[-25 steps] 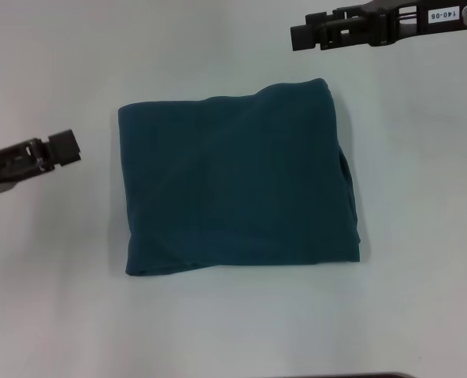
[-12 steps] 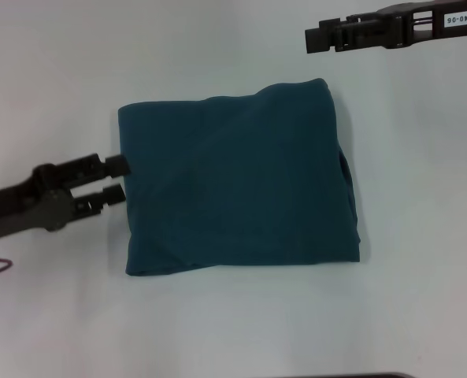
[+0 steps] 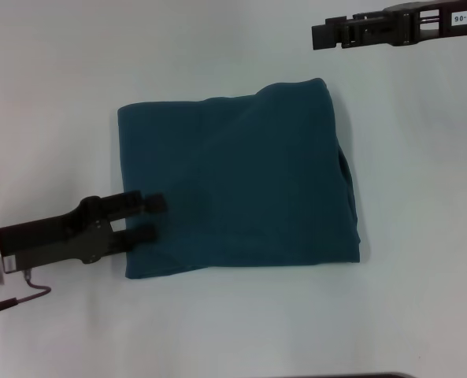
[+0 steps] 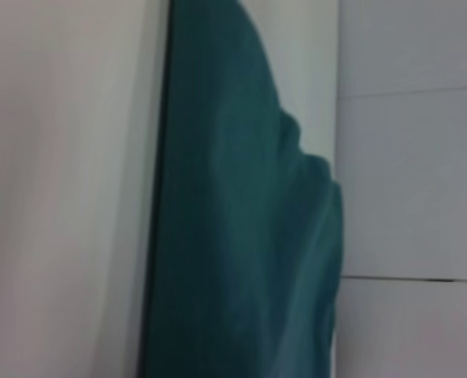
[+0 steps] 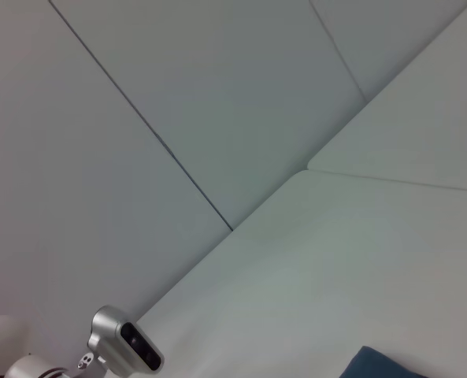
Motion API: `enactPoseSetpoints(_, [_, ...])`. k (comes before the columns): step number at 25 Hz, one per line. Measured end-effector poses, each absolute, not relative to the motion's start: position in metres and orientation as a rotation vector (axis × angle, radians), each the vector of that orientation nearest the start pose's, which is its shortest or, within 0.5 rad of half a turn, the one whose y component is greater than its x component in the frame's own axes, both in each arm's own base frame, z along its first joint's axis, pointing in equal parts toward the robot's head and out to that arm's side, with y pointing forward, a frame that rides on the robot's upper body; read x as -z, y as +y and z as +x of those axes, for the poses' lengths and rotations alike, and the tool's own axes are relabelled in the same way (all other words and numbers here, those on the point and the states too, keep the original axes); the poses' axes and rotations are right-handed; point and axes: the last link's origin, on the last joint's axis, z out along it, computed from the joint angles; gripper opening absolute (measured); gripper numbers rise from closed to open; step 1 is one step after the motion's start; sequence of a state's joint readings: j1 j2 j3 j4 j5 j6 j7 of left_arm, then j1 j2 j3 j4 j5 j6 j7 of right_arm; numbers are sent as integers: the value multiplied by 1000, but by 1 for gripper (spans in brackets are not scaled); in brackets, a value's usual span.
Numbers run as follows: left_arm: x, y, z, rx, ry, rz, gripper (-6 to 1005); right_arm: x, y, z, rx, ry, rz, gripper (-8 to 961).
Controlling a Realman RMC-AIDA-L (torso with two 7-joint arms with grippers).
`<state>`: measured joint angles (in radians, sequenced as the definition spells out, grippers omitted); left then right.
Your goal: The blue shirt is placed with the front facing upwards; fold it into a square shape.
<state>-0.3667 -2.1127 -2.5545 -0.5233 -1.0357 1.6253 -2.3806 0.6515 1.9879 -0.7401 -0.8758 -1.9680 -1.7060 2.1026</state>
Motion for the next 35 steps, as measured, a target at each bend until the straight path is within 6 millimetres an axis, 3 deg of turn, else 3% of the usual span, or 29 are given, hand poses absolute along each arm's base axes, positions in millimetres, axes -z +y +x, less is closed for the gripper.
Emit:
enactPoseSetpoints(2, [33, 253, -312, -799, 2236, 1892, 732, -64, 368, 200, -730, 1144, -2741, 780])
enactPoseSetpoints(5, [16, 255, -307, -873, 2139, 1950, 733, -66, 368, 200, -731, 1136, -2738, 780])
enactPoseSetpoints(8, [-10, 249, -296, -966, 1835, 2155, 735, -66, 365, 198, -722, 1045, -2790, 781])
enactPoseSetpoints(10, [-20, 241, -291, -992, 1585, 2323, 736, -59, 356, 200, -682, 866, -2877, 781])
enactPoseSetpoints(12, [-19, 229, -291, -986, 1318, 2513, 737, -46, 344, 206, -645, 672, -2953, 782])
enactPoseSetpoints(15, [-14, 221, -298, -941, 1159, 2664, 739, -27, 323, 219, -596, 484, -3009, 783])
enactPoseSetpoints(19, [-7, 215, -303, -900, 1084, 2734, 741, -11, 300, 240, -579, 353, -3038, 784])
enactPoseSetpoints(29, [23, 219, -306, -809, 1019, 2857, 742, 31, 262, 262, -783, 460, -3080, 777])
enactPoseSetpoints(35, [20, 221, -306, -805, 1010, 2863, 742, 34, 250, 273, -800, 508, -3058, 775])
